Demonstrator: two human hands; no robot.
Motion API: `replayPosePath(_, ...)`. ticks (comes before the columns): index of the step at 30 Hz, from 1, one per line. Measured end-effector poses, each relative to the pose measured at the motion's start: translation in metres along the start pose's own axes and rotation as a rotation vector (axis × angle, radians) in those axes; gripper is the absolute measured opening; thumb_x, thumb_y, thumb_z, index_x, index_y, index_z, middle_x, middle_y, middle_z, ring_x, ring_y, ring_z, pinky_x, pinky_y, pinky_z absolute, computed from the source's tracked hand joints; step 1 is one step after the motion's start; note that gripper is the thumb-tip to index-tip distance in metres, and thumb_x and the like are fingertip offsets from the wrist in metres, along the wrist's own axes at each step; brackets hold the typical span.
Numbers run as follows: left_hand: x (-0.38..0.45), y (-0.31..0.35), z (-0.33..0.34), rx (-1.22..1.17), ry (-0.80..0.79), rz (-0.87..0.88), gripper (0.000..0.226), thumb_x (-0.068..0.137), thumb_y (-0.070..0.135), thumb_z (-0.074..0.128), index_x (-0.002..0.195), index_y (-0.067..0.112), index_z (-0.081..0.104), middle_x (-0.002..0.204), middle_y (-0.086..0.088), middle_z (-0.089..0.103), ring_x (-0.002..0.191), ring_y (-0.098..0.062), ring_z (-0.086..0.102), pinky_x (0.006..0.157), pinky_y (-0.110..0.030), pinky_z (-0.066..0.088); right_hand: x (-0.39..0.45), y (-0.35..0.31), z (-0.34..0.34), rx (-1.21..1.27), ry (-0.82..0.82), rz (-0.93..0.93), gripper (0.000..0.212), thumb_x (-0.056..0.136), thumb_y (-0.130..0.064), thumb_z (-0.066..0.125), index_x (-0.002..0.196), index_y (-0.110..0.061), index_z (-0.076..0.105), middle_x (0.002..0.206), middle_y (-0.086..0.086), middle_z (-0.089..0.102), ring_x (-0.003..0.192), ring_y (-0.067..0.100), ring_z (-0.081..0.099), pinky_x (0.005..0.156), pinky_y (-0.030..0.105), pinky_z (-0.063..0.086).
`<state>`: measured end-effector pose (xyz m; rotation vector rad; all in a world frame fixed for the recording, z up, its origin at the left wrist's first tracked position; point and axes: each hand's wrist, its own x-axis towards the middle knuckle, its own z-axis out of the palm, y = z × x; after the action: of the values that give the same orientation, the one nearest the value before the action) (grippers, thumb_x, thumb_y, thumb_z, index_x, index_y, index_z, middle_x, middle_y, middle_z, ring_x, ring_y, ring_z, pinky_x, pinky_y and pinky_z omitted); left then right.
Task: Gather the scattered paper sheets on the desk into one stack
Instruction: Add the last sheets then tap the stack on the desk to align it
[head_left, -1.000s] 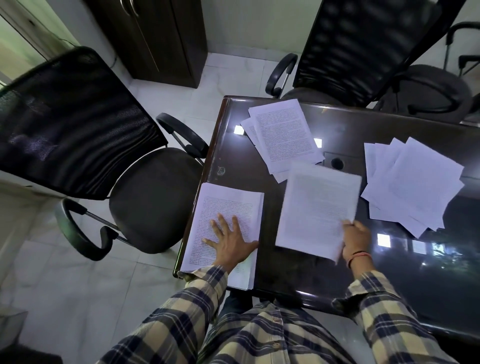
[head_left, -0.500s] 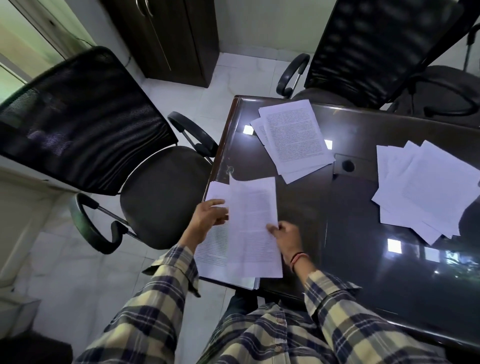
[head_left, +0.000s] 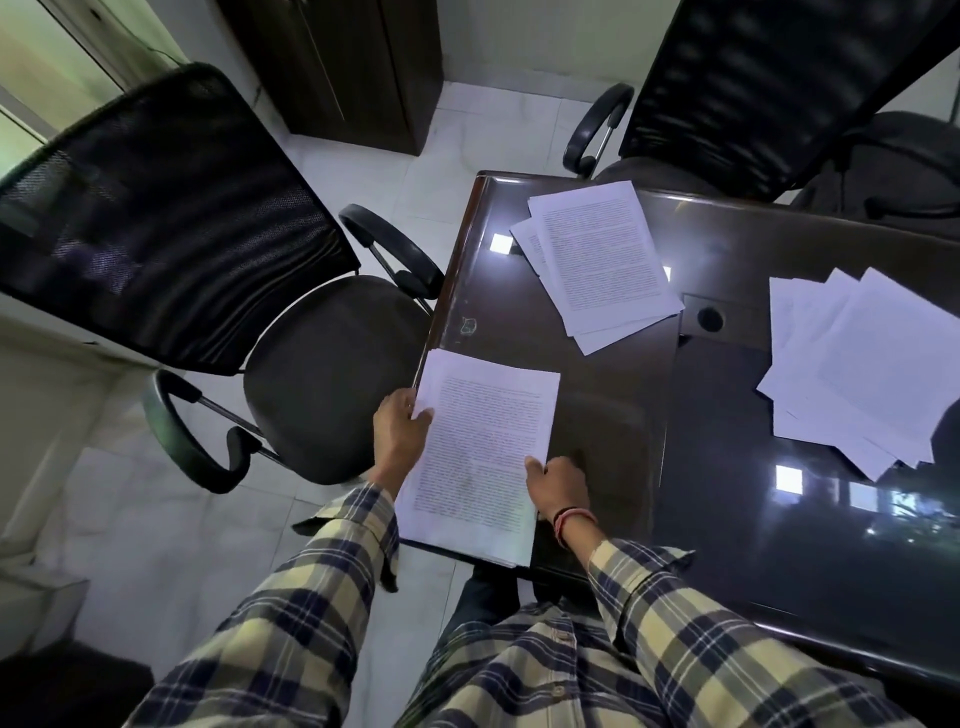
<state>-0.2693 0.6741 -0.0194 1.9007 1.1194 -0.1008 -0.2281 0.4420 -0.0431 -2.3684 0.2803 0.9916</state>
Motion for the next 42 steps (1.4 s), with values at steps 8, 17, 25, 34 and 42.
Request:
replayPosePath(8,-0.022,-0.005,0.020,-0.067,-0.121,-0.023,0.051,0.103,0.045,0.051,0.147,0.020,0.046,0.143,-0.004,0.058,0.125,-0.024,0.059,0.104,-0.043,0.049,-0.014,-0.033,0.021,0.138,0.024,0.119,0.060,0.101,-0.041,0.052,0.137,0.007,0.047,0.145,0.027,0.048,0.135,0.042,0.046,0.112,0.043,0.039)
replayPosePath(17,-0.022,0.002,0.014,-0.174,-0.121,-0.064,0.048,0.106,0.043,0.051,0.147,0.019,0.048,0.135,0.004,0.058,0.122,-0.022,0.058,0.098,-0.036,0.048,-0.011,-0.049,0.030,0.252,-0.075,0.245,0.094,0.098,-0.055,0.054,0.158,0.002,0.011,0.164,0.019,0.015,0.150,0.040,0.022,0.121,0.047,0.027)
replayPosePath(25,-0.009,-0.004,0.013,-0.143,-0.153,-0.080,0.054,0.101,0.050,0.056,0.148,0.026,0.047,0.144,0.001,0.059,0.125,-0.023,0.060,0.108,-0.049,0.050,-0.012,-0.048,0.034,0.236,-0.071,0.326,0.069,0.096,-0.030,0.049,0.153,0.001,0.025,0.156,0.019,0.025,0.141,0.040,0.033,0.117,0.047,0.033)
replayPosePath(34,-0.009,0.003,0.011,-0.102,-0.156,-0.066,0.052,0.105,0.034,0.057,0.153,0.022,0.043,0.150,-0.004,0.056,0.133,-0.030,0.057,0.111,-0.052,0.045,-0.013,-0.049,0.031,0.279,-0.129,0.392,0.067,0.096,-0.029,0.048,0.153,0.001,0.029,0.154,0.020,0.028,0.135,0.037,0.042,0.112,0.040,0.037)
replayPosePath(42,-0.020,0.005,0.020,-0.039,0.265,-0.301,0.060,0.106,0.039,0.049,0.157,0.012,0.032,0.163,-0.014,0.033,0.151,-0.034,0.031,0.124,-0.054,0.027,0.015,-0.071,-0.004,-0.118,0.213,-0.051,0.067,0.089,-0.032,0.060,0.145,0.000,0.041,0.143,0.021,0.046,0.134,0.040,0.043,0.115,0.046,0.035)
